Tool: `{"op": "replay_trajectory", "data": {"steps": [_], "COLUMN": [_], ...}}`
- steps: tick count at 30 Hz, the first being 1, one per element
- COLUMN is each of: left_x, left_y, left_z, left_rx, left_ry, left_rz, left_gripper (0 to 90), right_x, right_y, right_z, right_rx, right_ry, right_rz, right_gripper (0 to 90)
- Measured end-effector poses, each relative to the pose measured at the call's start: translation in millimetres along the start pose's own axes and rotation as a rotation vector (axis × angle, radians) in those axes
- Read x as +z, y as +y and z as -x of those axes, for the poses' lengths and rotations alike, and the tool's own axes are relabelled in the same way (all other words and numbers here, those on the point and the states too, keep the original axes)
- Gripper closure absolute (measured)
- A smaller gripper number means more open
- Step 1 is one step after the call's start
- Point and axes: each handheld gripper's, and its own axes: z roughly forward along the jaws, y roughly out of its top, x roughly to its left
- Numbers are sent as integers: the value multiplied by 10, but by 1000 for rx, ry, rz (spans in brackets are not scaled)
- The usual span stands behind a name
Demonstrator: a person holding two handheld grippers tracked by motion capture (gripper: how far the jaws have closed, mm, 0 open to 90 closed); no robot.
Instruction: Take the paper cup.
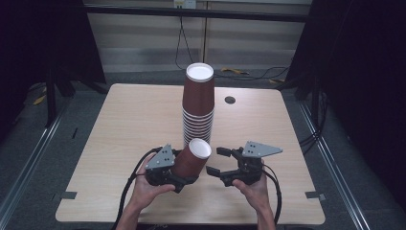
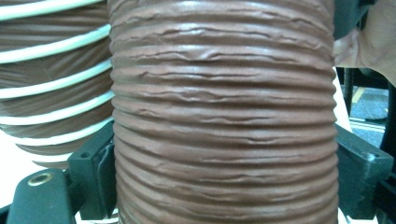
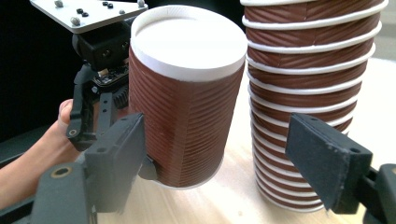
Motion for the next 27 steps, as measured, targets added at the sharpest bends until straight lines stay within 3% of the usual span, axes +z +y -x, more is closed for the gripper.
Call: {"op": "replay_trajectory", "data": {"steps": [7, 17, 24, 27], "left_x": [21, 58, 122, 141], "left_y": [4, 66, 57, 75], "left_z": [-7, -8, 30, 40], "left_rx": [24, 58, 102, 122], "left_ry": [-3, -18, -30, -27], "left_rz": [-65, -157, -237, -269], "left_gripper": [138, 138, 140, 142], "right_x": [-27, -11, 4, 18], "right_y": [-40, -79, -92, -96], "right_z": [9, 0, 4, 1], "right_rx": [11, -18, -25, -36], "right_ry": [3, -6, 17, 6], "right_rz": [-17, -90, -155, -182], "right_gripper": [186, 171, 171, 170]}}
